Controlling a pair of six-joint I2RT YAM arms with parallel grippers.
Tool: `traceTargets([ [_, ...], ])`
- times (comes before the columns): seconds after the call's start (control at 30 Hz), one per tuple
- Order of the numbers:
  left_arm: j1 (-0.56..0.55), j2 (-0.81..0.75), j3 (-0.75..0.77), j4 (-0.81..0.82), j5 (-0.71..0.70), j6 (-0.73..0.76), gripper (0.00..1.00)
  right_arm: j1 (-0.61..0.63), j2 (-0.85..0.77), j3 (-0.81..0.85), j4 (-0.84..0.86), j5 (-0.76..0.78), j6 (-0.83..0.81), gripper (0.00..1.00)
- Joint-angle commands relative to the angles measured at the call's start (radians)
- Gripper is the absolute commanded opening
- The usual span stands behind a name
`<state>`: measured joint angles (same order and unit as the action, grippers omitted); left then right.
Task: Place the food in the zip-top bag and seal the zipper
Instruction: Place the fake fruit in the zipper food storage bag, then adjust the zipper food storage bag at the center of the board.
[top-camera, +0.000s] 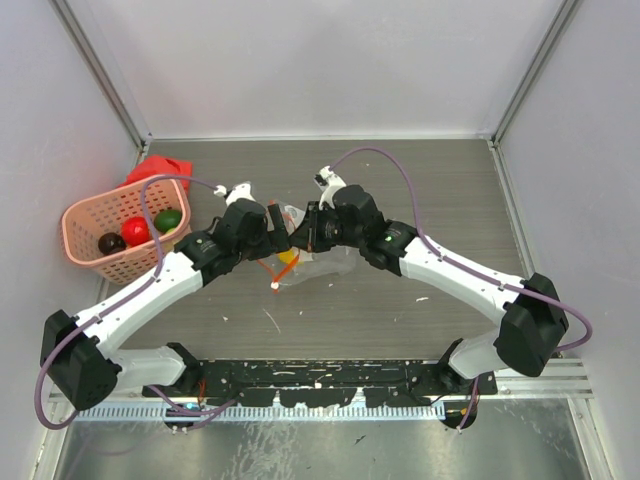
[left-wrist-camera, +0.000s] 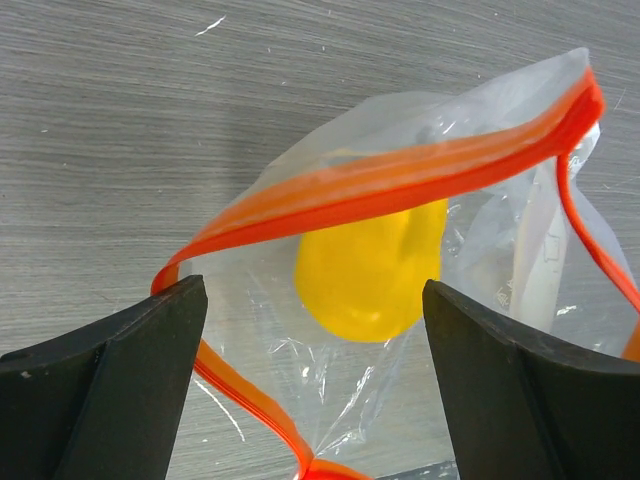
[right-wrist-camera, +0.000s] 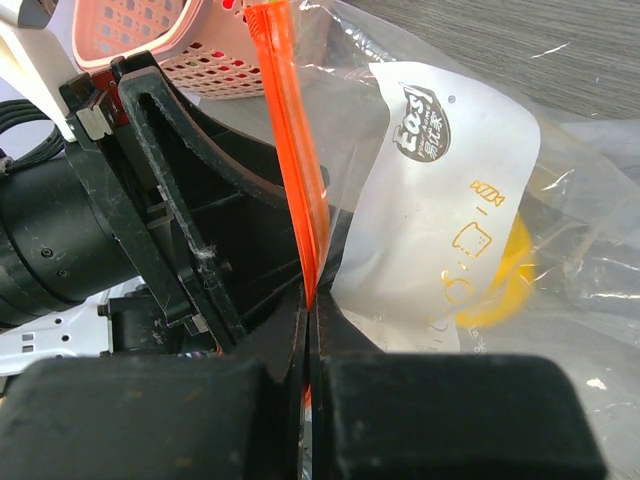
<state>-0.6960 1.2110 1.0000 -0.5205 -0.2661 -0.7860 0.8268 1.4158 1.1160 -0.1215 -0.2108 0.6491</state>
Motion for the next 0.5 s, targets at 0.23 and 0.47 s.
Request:
traceTargets([
  [0.23, -0.017, -0.114, 0.077, 0.036, 0.056, -0.015, 0.91, -0.013, -0.042, -0.010, 0.081, -0.025, 0.027, 0.00],
  [0.47, -0.013, -0.208, 0.109, -0.102, 0.015, 0.028, 0.90, -0.026, -0.053, -0.016, 0.067, -0.018, 0.022, 0.00],
])
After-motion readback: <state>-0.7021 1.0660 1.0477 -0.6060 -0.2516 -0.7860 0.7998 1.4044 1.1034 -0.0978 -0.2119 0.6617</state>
